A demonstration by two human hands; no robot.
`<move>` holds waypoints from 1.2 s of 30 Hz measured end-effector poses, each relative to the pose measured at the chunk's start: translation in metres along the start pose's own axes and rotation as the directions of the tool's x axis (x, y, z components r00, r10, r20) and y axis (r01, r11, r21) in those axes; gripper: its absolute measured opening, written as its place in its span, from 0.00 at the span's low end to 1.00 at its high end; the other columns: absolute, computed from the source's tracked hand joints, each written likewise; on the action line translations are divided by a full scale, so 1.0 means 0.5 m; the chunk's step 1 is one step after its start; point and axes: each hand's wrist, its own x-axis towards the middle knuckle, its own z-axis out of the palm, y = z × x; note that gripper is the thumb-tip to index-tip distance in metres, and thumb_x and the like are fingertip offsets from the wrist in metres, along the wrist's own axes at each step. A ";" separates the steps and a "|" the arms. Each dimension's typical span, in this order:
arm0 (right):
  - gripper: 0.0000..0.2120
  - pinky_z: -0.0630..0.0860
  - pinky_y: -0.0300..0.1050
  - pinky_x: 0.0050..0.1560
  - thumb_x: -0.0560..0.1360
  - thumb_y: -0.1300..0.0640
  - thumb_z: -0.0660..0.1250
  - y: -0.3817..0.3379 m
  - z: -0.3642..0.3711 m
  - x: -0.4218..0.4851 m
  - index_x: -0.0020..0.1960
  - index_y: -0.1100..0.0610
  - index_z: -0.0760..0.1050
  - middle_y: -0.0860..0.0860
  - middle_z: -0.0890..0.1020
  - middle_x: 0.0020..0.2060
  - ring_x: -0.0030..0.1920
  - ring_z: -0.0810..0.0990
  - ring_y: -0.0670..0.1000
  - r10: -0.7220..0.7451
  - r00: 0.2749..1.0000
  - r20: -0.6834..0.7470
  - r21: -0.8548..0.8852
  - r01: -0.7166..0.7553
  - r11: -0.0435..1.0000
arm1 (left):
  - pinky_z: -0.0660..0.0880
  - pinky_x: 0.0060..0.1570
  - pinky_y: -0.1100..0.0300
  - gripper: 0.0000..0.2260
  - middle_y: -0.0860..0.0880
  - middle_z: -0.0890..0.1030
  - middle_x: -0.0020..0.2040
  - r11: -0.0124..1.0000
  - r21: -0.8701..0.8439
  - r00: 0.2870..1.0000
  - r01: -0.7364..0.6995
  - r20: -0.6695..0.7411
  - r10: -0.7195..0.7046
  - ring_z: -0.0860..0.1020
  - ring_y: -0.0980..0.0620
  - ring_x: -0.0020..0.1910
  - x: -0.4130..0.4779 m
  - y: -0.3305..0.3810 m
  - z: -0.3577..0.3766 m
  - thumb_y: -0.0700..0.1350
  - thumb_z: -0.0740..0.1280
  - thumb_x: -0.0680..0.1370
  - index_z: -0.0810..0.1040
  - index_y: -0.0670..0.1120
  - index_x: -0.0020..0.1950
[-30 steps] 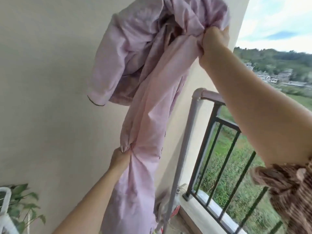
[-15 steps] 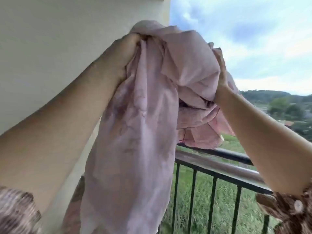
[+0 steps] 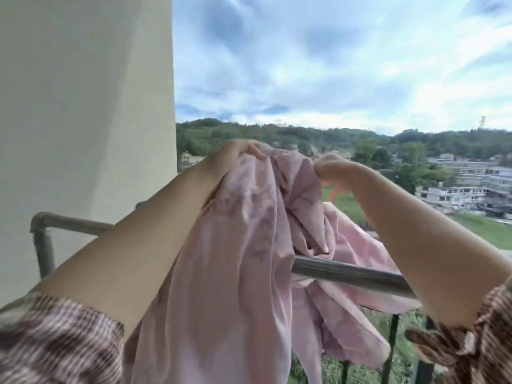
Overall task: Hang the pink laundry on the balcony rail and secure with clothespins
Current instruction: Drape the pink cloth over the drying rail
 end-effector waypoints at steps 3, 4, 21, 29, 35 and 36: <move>0.16 0.73 0.68 0.59 0.81 0.58 0.58 -0.002 0.014 -0.069 0.67 0.61 0.71 0.56 0.78 0.61 0.58 0.78 0.59 -0.046 0.955 0.293 -0.017 0.053 0.998 | 0.71 0.61 0.52 0.17 0.38 0.75 0.63 0.941 0.220 0.944 0.258 0.152 -0.294 0.76 0.44 0.56 -0.012 -0.070 0.017 0.42 0.60 0.75 0.76 0.38 0.61; 0.17 0.72 0.69 0.60 0.82 0.57 0.57 -0.006 0.026 -0.090 0.69 0.60 0.69 0.56 0.77 0.63 0.60 0.77 0.59 -0.060 0.928 0.369 -0.049 0.084 0.995 | 0.72 0.58 0.53 0.14 0.39 0.76 0.62 0.905 0.326 0.933 0.275 0.137 -0.332 0.76 0.47 0.52 -0.028 -0.079 0.021 0.41 0.59 0.77 0.77 0.39 0.59; 0.14 0.71 0.47 0.36 0.76 0.60 0.56 -0.043 0.244 -0.296 0.41 0.65 0.78 0.59 0.81 0.37 0.40 0.78 0.59 -0.345 0.918 -0.195 -0.317 0.274 0.908 | 0.77 0.49 0.54 0.09 0.47 0.80 0.45 0.851 0.504 0.830 0.143 -0.530 0.174 0.78 0.49 0.44 -0.362 -0.190 -0.128 0.46 0.68 0.74 0.78 0.44 0.53; 0.31 0.63 0.57 0.60 0.71 0.36 0.63 -0.003 0.320 -0.377 0.63 0.57 0.65 0.56 0.67 0.62 0.62 0.64 0.56 -0.276 0.736 -0.619 -0.336 0.069 0.939 | 0.69 0.41 0.58 0.11 0.48 0.79 0.43 0.964 0.121 0.870 0.236 -0.468 -0.154 0.76 0.51 0.41 -0.388 -0.253 -0.120 0.53 0.66 0.76 0.79 0.46 0.46; 0.24 0.72 0.57 0.54 0.76 0.40 0.62 0.032 0.354 -0.421 0.58 0.60 0.68 0.57 0.75 0.54 0.55 0.74 0.59 0.040 0.804 -0.593 -0.005 -0.054 0.999 | 0.70 0.42 0.58 0.10 0.49 0.77 0.40 0.987 0.013 0.896 0.161 -0.422 -0.141 0.74 0.51 0.40 -0.383 -0.240 -0.094 0.53 0.65 0.77 0.77 0.49 0.40; 0.19 0.74 0.55 0.51 0.79 0.45 0.59 0.031 0.346 -0.421 0.58 0.59 0.72 0.57 0.79 0.51 0.52 0.77 0.59 -0.003 0.843 -0.537 0.003 0.005 1.000 | 0.71 0.45 0.57 0.10 0.50 0.78 0.41 0.989 -0.037 0.894 0.144 -0.425 -0.146 0.75 0.51 0.42 -0.378 -0.234 -0.096 0.54 0.65 0.77 0.78 0.52 0.39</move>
